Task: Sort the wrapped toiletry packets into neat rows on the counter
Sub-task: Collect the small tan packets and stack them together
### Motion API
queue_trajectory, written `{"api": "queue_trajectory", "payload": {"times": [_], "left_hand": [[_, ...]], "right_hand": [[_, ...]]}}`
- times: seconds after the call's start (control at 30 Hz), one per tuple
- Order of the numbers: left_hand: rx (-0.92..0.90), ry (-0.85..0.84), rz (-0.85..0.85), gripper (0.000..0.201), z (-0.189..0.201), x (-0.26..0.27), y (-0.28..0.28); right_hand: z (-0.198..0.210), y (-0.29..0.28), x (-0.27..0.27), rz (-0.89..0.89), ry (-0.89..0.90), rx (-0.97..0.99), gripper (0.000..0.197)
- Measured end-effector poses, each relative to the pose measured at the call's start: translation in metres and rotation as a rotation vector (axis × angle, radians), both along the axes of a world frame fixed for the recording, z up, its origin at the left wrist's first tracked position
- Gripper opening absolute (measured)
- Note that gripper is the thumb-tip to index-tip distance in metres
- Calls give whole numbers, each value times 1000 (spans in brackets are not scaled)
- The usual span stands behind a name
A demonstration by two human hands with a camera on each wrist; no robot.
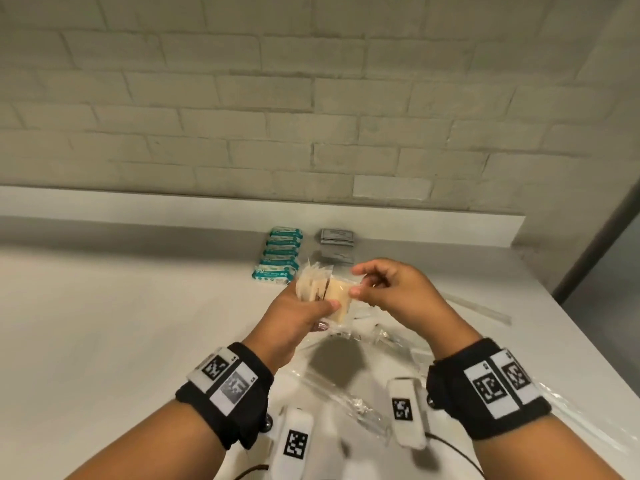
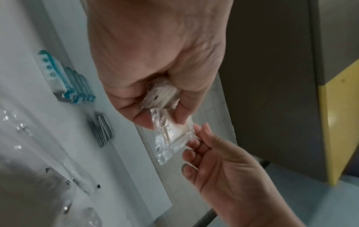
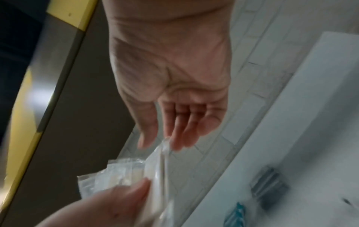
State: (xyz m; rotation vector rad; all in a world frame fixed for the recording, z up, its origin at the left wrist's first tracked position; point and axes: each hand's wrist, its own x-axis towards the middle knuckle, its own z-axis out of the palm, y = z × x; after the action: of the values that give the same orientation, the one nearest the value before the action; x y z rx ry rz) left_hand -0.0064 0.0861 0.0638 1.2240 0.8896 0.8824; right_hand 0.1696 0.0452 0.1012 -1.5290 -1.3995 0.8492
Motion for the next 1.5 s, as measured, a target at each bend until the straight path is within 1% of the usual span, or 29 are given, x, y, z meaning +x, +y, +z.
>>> {"api": "queue_trajectory", "payload": {"times": [0.1, 0.17, 0.23, 0.33, 0.37, 0.4, 0.47, 0.53, 0.57, 0.63, 0.7, 0.77, 0.83, 0.9, 0.97, 1.03, 1.07, 1.13, 1.2, 1.23, 1.27, 1.3, 1.37, 1.4, 1.43, 1.5], "left_hand": [[62, 74, 3, 33, -3, -14, 1], [75, 87, -4, 36, -4, -22, 2], [68, 95, -5, 38, -6, -30, 4], [11, 59, 13, 31, -8, -38, 9], [-28, 14, 14, 25, -9, -40, 10], [-80, -49, 17, 22, -10, -41, 10], [-192, -167, 29, 25, -11, -40, 12], [-297, -236, 39, 30, -12, -37, 15], [-346, -267, 38, 29, -12, -34, 15], [-427, -336, 24, 25, -13, -26, 13], [-478, -388, 1, 25, -14, -17, 9], [-493, -400, -16, 25, -17, -7, 5], [-477, -344, -7, 24, -20, 2, 1], [-469, -297, 36, 23, -24, 14, -4], [-488, -306, 68, 19, -26, 25, -11], [-508, -333, 85, 19, -28, 36, -17], [-510, -343, 99, 20, -29, 40, -18], [-500, -354, 141, 17, -29, 48, -21], [-480, -357, 189, 14, -29, 54, -21], [-471, -362, 210, 13, -29, 56, -22], [-463, -367, 230, 13, -29, 60, -22], [-459, -371, 243, 12, -30, 63, -23], [-448, -373, 252, 11, -29, 72, -25], [-435, -363, 244, 11, -27, 77, -27], [-417, -354, 228, 12, -25, 83, -29], [-386, -348, 187, 15, -22, 92, -32]], "right_hand": [[3, 9, -18, 84, -216, -38, 21], [2, 13, -26, 105, -285, -45, 19], [0, 14, -30, 123, -260, -39, 16], [3, 18, -26, 142, -67, -30, 4], [3, 21, -22, 125, -61, -28, 2], [3, 24, -15, 95, -112, -29, 2], [1, 28, -1, 49, -221, -69, 6], [-2, 28, 12, 69, -157, -111, 9], [-3, 28, 16, 80, -145, -122, 13], [-5, 28, 25, 91, -197, -144, 18], [-10, 31, 35, 103, -265, -177, 18], [-15, 35, 50, 65, -342, -215, 17], [-23, 40, 71, -9, -359, -243, 18], [-35, 45, 99, -72, -413, -282, 23], [-49, 52, 124, -55, -491, -336, 23], [-60, 57, 141, -9, -576, -390, 12], [-64, 59, 146, 14, -603, -405, 11], [-68, 66, 153, 50, -632, -437, 12], [-65, 70, 153, 42, -652, -426, 15], [-61, 70, 151, 28, -642, -386, 18], [-54, 68, 145, 23, -584, -330, 18], [-47, 63, 137, 36, -484, -269, 16], [-29, 47, 114, 150, -251, -209, 20], [-22, 38, 104, 216, -185, -205, 19], [-17, 32, 97, 264, -154, -201, 16], [-15, 25, 91, 278, -112, -175, 8]]}}
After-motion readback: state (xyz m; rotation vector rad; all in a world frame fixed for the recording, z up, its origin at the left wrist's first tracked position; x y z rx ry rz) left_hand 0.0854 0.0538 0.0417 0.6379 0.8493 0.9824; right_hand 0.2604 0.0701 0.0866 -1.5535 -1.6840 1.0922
